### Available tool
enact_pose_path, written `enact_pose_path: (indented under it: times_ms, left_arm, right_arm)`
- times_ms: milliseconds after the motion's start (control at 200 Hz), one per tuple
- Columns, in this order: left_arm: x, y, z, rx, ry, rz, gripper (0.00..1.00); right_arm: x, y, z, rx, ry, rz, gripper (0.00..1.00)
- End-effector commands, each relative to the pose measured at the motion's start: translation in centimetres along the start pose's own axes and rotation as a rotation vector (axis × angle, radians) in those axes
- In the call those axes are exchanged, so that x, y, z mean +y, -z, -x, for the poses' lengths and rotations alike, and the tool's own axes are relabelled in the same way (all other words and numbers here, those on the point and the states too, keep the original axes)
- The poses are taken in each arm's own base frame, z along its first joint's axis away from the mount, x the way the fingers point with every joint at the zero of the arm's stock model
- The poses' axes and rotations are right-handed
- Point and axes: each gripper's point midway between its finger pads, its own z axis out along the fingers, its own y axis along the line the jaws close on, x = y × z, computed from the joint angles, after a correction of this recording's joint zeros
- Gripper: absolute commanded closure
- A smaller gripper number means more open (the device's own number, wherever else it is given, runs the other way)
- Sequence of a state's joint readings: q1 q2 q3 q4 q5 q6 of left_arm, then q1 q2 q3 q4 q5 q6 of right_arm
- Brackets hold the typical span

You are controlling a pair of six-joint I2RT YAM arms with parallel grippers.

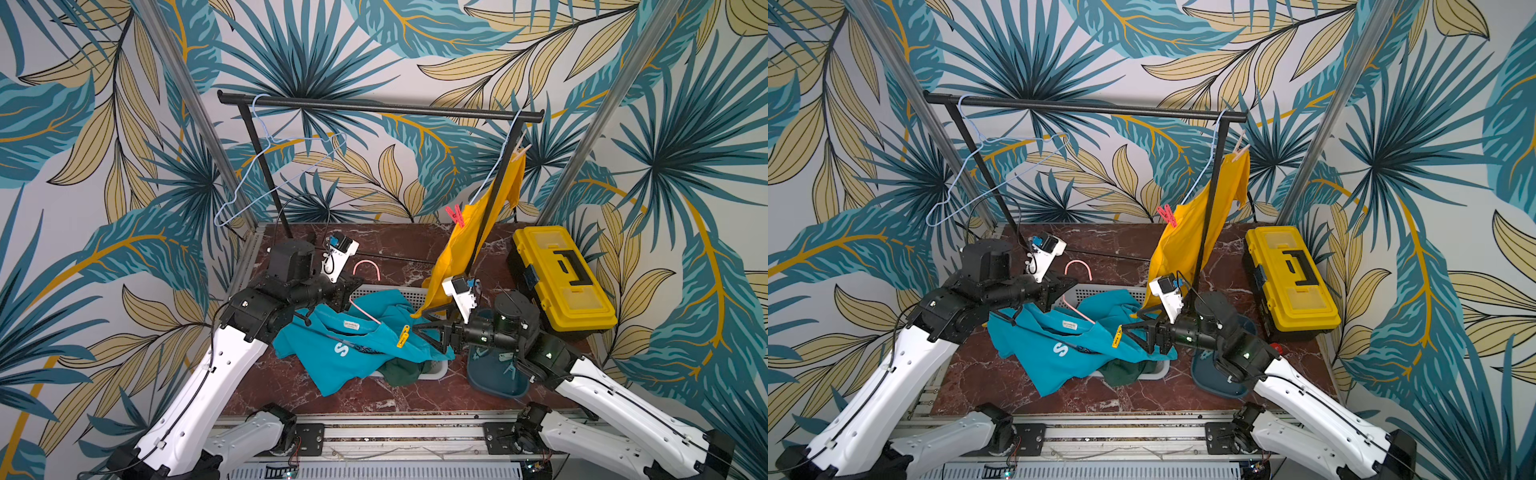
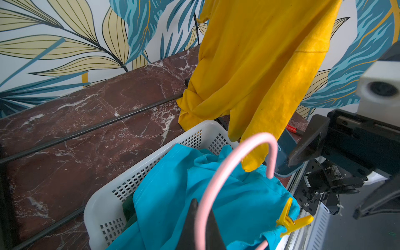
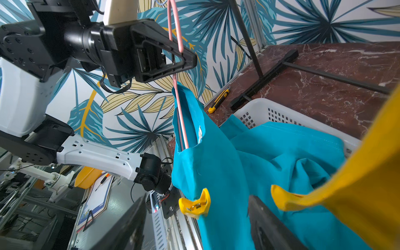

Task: Remove the clothespins securing t-shirts to the hanger
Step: Remove the clothespin from the hanger.

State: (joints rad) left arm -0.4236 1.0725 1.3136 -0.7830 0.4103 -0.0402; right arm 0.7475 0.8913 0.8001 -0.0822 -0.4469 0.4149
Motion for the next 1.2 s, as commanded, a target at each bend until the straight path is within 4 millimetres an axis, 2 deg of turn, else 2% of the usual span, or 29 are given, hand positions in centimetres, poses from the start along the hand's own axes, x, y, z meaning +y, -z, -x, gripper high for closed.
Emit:
enact_pose_path:
  times_ms: [0, 305, 401, 651, 776, 866, 1197]
  left_arm:
    - [-0.1, 0.6, 1.4, -0.039, 0.0, 0.006, 1.0]
    - [0.3, 0.2, 1.4, -0.03, 0.023, 0.02, 1.0]
    - [0.3, 0.2, 1.5, -0.029, 0.019, 0.019, 1.0]
    - [0.5, 0.1, 1.5, -0.028, 0.021, 0.029, 1.0]
    - [0.6, 0.0, 1.4, -0.026, 0.02, 0.029, 1.0]
    - [0.5, 0.0, 1.5, -0.026, 0.021, 0.027, 1.0]
    - [0.5, 0.0, 1.4, -0.026, 0.018, 0.024, 1.0]
  right_arm:
    - [0.5, -0.5, -0.6, 0.025, 0.011, 0.04, 0.28]
    - [0.0, -1.7, -1.6, 0.091, 0.024, 0.014, 0.35]
    - [0.1, -2.1, -2.0, 0.113, 0.026, 0.023, 0.41]
    - [0.0, -2.7, -1.9, 0.111, 0.034, 0.02, 0.48]
    - [0.0, -3.1, -2.0, 0.117, 0.032, 0.029, 0.55]
    - [-0.1, -3.3, -1.9, 0.111, 0.026, 0.03, 0.55]
    - [0.2, -2.6, -1.3, 0.059, 0.035, 0.032, 0.66]
